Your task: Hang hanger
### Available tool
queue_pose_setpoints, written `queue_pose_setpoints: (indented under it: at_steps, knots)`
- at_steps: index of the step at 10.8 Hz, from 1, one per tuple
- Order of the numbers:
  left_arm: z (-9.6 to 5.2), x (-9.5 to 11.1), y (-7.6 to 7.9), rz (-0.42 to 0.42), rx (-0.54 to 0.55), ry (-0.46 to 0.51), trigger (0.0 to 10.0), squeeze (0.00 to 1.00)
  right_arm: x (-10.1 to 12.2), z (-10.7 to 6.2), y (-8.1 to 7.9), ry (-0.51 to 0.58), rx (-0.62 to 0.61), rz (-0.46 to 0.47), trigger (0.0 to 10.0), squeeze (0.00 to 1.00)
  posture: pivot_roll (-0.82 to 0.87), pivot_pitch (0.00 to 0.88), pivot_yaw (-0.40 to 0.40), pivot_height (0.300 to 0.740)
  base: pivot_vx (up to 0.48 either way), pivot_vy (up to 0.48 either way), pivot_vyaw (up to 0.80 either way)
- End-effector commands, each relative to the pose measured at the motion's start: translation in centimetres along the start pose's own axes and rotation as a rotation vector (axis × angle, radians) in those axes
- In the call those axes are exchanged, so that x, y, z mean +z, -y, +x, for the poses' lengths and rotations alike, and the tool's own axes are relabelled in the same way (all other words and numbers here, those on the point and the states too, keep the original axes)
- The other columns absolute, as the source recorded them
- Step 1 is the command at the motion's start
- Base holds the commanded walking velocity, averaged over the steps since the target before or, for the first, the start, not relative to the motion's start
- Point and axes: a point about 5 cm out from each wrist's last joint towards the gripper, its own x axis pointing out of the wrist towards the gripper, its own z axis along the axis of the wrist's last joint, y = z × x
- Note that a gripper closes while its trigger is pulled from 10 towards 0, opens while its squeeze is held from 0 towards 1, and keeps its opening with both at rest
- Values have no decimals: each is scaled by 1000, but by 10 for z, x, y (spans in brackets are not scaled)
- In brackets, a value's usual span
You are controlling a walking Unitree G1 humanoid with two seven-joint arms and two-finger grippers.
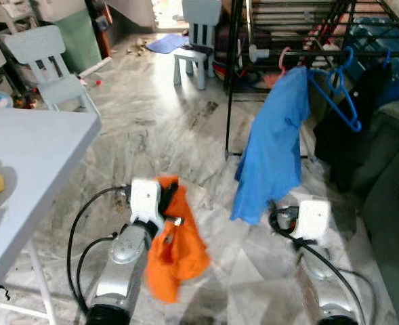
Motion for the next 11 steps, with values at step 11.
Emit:
queue_pose_setpoints:
  at_steps: [11]
  knots:
    - [49, 54, -1, 75, -1, 115, 10000, 0, 23, 5, -5, 106, -35, -11, 10000, 0, -26, 45, 81, 740, 0, 0, 0]
